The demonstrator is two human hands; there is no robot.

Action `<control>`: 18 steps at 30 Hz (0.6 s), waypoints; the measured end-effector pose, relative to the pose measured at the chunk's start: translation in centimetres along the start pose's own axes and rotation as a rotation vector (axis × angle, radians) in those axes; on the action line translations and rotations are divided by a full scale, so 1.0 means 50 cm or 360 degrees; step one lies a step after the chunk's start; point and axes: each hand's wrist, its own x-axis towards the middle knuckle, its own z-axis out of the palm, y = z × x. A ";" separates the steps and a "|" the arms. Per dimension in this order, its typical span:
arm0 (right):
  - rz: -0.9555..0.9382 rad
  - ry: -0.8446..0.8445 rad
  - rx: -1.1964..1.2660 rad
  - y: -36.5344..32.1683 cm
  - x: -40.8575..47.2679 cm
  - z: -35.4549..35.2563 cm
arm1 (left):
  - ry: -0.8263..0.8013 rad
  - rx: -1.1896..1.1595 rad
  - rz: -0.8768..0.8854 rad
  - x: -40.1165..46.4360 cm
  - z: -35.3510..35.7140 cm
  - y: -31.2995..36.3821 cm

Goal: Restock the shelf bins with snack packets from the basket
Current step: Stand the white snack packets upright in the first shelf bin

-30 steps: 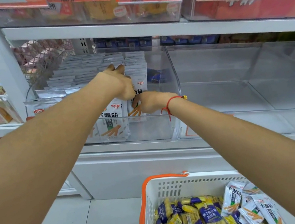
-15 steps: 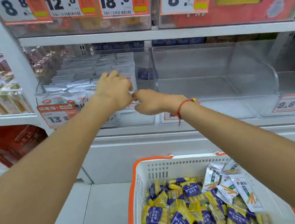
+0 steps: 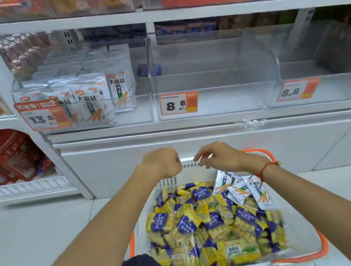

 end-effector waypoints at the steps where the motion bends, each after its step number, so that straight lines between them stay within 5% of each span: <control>1: 0.0058 -0.0036 0.0003 0.029 -0.010 0.014 | -0.0087 -0.0030 0.0004 0.012 0.026 0.011; 8: 0.0498 -0.0268 -0.0035 0.237 -0.080 0.113 | -0.0442 -0.0302 0.0029 0.055 0.256 0.066; 15: 0.0930 -0.0138 -0.0065 0.366 -0.143 0.197 | -0.0471 -0.0084 0.0259 0.083 0.357 0.108; 18: 0.0870 0.0128 -0.0145 0.382 -0.139 0.217 | -0.0448 -0.0009 0.0335 0.098 0.386 0.125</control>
